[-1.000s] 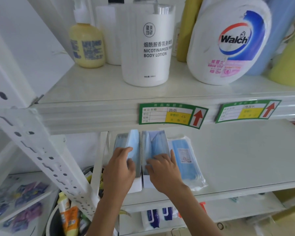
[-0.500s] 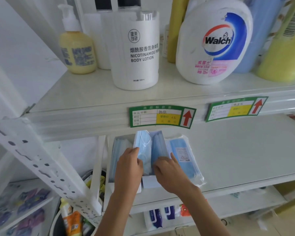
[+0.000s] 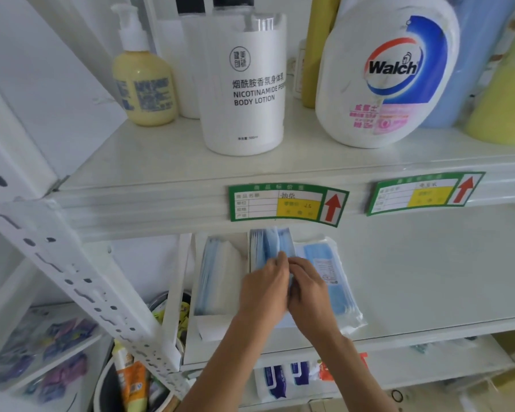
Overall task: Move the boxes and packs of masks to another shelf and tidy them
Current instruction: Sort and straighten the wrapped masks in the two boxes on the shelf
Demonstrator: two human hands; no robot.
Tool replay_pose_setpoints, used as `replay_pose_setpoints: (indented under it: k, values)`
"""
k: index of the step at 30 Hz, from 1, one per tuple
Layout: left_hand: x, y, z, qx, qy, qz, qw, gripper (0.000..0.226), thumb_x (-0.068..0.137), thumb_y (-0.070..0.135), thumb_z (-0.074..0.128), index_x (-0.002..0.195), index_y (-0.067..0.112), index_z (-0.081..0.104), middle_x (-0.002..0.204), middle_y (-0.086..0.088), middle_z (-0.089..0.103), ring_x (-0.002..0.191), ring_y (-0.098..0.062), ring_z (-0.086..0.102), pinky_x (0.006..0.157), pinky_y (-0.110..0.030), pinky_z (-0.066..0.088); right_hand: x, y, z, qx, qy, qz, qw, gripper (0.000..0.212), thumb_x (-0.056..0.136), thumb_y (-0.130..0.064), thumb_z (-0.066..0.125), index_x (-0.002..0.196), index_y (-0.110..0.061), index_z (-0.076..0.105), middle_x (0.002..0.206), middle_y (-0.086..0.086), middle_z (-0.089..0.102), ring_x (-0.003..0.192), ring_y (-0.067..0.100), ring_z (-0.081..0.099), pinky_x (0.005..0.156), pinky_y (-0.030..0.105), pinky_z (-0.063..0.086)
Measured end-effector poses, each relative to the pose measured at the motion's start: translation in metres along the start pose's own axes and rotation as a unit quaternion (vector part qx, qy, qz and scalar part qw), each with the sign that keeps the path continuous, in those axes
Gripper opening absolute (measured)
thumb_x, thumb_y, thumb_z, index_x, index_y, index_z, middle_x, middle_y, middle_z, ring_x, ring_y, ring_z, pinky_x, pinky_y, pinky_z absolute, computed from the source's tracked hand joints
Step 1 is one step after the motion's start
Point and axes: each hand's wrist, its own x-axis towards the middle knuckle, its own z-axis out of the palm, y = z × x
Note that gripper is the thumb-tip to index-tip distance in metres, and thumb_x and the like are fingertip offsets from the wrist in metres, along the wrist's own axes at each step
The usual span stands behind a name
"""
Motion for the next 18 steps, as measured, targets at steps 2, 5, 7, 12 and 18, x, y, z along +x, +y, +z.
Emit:
replay_pose_setpoints:
  k: [2,5,7,12,18]
  values:
    - [-0.008,-0.003,0.012,0.030,-0.021,0.039,0.999,0.075,0.100,0.025,0.052,0.161,0.007,0.012,0.107,-0.007,0.071,0.083,-0.025,0.071,0.063,-0.035,0.044,-0.002,0.006,-0.003,0.042,0.075,0.039,0.996,0.046,0.074,0.025,0.050,0.096,-0.009,0.072,0.111,-0.002,0.066,0.104,0.007,0.060,0.092,0.018,0.050]
    - [-0.011,-0.005,0.023,0.005,-0.039,0.031,0.999,0.084,0.102,0.037,0.047,0.162,0.006,-0.004,0.109,-0.009,0.072,0.085,-0.025,0.067,0.077,-0.037,0.046,0.006,0.009,-0.008,0.080,0.111,0.071,0.988,0.049,0.080,0.023,0.045,0.096,-0.015,0.071,0.104,-0.005,0.068,0.103,0.008,0.064,0.087,0.023,0.055]
    - [-0.011,-0.001,0.022,-0.020,-0.055,0.017,0.998,0.082,0.101,0.048,0.038,0.162,0.008,0.001,0.122,-0.008,0.069,0.098,-0.027,0.066,0.088,-0.041,0.047,0.016,0.003,-0.008,0.085,0.092,0.066,0.990,0.037,0.090,0.008,0.052,0.096,-0.023,0.071,0.104,-0.014,0.069,0.101,0.004,0.064,0.085,0.014,0.050]
    - [-0.026,-0.004,0.003,-0.130,0.038,0.013,0.991,0.053,0.093,0.041,0.053,0.140,0.018,0.048,0.126,0.000,0.059,0.111,-0.021,0.059,0.093,-0.036,0.051,0.040,-0.006,-0.001,0.096,-0.054,0.116,0.987,0.019,0.096,-0.011,0.055,0.098,-0.020,0.071,0.098,-0.018,0.066,0.095,-0.007,0.059,0.078,0.002,0.040]
    - [-0.040,-0.036,0.009,-0.131,0.068,-0.037,0.988,0.029,0.101,0.020,0.050,0.127,0.017,0.061,0.121,0.003,0.061,0.106,-0.018,0.058,0.093,-0.030,0.047,0.034,0.002,0.012,-0.133,-0.183,-0.028,0.974,0.010,0.095,-0.011,0.056,0.087,-0.015,0.053,0.101,0.001,0.058,0.094,0.021,0.051,0.074,0.026,0.038]
